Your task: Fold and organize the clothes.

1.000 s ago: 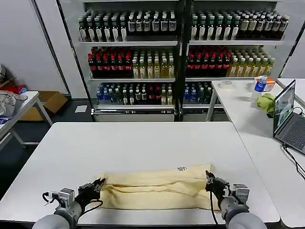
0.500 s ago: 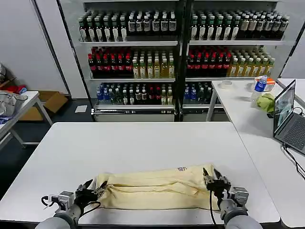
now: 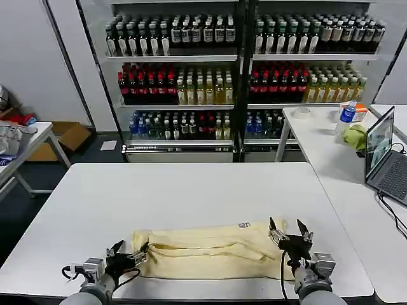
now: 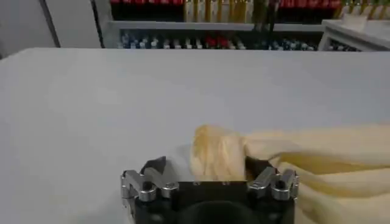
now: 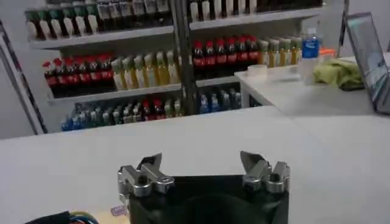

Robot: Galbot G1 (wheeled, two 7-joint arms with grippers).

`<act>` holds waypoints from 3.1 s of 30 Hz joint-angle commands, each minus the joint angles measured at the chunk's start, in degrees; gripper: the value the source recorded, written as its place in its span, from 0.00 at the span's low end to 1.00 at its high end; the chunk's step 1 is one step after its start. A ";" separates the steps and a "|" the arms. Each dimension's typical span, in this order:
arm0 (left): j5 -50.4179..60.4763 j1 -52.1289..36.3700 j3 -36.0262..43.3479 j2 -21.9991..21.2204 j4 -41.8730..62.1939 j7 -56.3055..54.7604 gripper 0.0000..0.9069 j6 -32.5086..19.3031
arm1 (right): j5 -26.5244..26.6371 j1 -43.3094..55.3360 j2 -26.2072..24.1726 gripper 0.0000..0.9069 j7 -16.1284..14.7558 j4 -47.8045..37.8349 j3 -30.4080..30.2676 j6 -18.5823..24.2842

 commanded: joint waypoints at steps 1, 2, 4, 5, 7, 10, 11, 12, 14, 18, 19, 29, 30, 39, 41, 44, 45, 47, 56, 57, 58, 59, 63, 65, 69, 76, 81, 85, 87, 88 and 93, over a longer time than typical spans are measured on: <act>-1.82 1.28 1.07 -1.49 -0.15 0.49 0.01 -0.76 | -1.21 -0.49 0.48 1.00 -0.04 0.15 0.07 1.94; -1.88 1.56 1.01 -1.54 -0.42 0.57 0.01 -0.85 | -1.21 -0.67 0.47 1.00 -0.04 0.29 0.09 1.95; -2.31 2.39 0.79 -1.90 -1.44 1.21 0.01 -1.10 | -1.13 -0.82 0.42 1.00 0.00 0.41 0.15 1.98; -2.39 2.81 0.74 -2.10 -1.69 1.68 0.01 -1.18 | -1.03 -0.84 0.37 1.00 0.06 0.45 0.21 1.98; -2.50 3.44 0.58 -2.52 -2.00 2.25 0.01 -1.38 | -0.88 -0.89 0.32 1.00 0.33 0.59 0.38 1.98; -3.87 4.04 0.13 -3.35 -2.06 2.76 0.02 -1.40 | -0.51 -1.12 0.25 1.00 0.63 1.14 0.75 1.95; -4.48 4.14 -0.01 -3.58 -2.02 2.83 0.01 -1.34 | -0.32 -1.32 0.19 1.00 0.74 1.33 0.89 1.95; -5.02 4.21 -0.16 -3.73 -1.96 2.85 0.02 -1.32 | -0.27 -1.47 0.14 1.00 0.82 1.43 0.98 1.94; -6.38 4.20 -0.64 -3.94 -1.67 2.80 0.01 -1.18 | 0.09 -1.74 0.08 1.00 1.02 1.71 1.09 1.91; -9.32 3.53 -2.01 -3.90 -1.07 2.41 0.01 -0.76 | 0.93 -2.04 -0.01 1.00 1.55 2.25 1.28 1.81; -9.96 3.39 -2.44 -3.84 -0.96 2.30 0.02 -0.62 | 1.01 -2.04 -0.05 1.00 1.61 2.26 1.30 1.81; -17.05 3.41 -6.88 -4.00 -2.52 1.59 0.01 0.42 | 3.67 -1.23 -0.66 1.00 2.31 2.63 1.46 1.48; -19.01 3.57 -8.24 -3.99 -3.00 1.48 0.01 0.80 | 4.06 -1.00 -0.75 1.00 2.41 2.59 1.48 1.39; -28.99 4.85 -20.67 -2.61 -4.36 0.71 0.01 3.27 | 5.03 1.11 -1.16 1.00 2.50 1.75 1.17 1.17; -30.69 4.60 -23.91 -1.41 -2.98 0.68 0.01 3.74 | 5.19 1.48 -1.29 1.00 2.51 1.46 1.02 1.16; -32.89 4.04 -27.91 0.60 -0.74 0.80 0.01 4.32 | 5.50 2.14 -1.56 1.00 2.52 1.01 0.89 1.12; -33.42 3.73 -28.86 1.81 0.19 0.92 0.01 4.43 | 5.60 2.43 -1.65 1.00 2.54 0.80 0.85 1.11; -34.00 3.03 -30.94 3.63 1.62 1.21 0.02 4.81 | 5.75 2.85 -1.80 1.00 2.58 0.56 0.76 1.08; -34.80 0.19 -32.75 8.79 4.16 2.73 0.02 5.06 | 5.94 3.55 -2.32 1.00 3.02 0.50 0.47 0.40; -35.34 0.17 -32.21 8.34 2.48 2.37 0.02 5.21 | 5.93 3.64 -2.43 1.00 3.04 0.44 0.35 0.29; -36.13 0.17 -31.69 8.02 1.25 1.89 0.02 5.47 | 5.93 3.73 -2.54 1.00 3.07 0.35 0.28 0.25; -36.67 0.15 -30.81 7.52 -0.43 1.54 0.02 5.50 | 5.93 3.75 -2.59 1.00 3.11 0.32 0.27 0.18; -38.59 -0.09 -25.94 5.47 -5.71 0.25 0.02 5.53 | 5.91 3.65 -2.62 1.00 3.11 0.63 0.30 0.01; -40.25 -0.51 -23.68 4.54 -8.81 -0.77 0.02 5.54 | 5.91 3.34 -2.67 1.00 3.10 1.01 0.40 -0.12; -43.77 -1.16 -17.85 1.74 -13.22 -2.80 0.02 5.54 | 5.81 2.87 -3.03 1.00 3.09 1.38 0.56 -0.26; -43.88 -3.85 -9.86 -1.27 -14.48 -4.66 0.02 5.22 | 5.66 2.85 -3.52 1.00 2.97 1.57 0.73 -0.36; -42.17 -7.16 -4.13 -3.41 -14.00 -6.06 0.02 4.61 | 5.48 3.30 -3.48 1.00 2.95 1.31 0.31 -0.34; -40.45 -8.69 -0.07 -5.60 -12.86 -7.03 0.02 4.20 | 5.39 3.50 -3.67 1.00 2.87 1.33 0.00 -0.31; -39.26 -8.84 2.16 -6.66 -12.65 -7.11 0.02 4.13 | 5.37 3.54 -3.77 1.00 2.81 1.34 -0.06 -0.28; -38.38 -9.06 3.11 -7.22 -12.21 -7.11 0.02 4.08 | 5.37 3.54 -3.81 1.00 2.80 1.37 -0.06 -0.27; -34.14 -10.60 7.64 -9.92 -10.15 -7.45 0.02 3.71 | 5.39 3.64 -4.18 1.00 2.71 1.53 -0.11 -0.18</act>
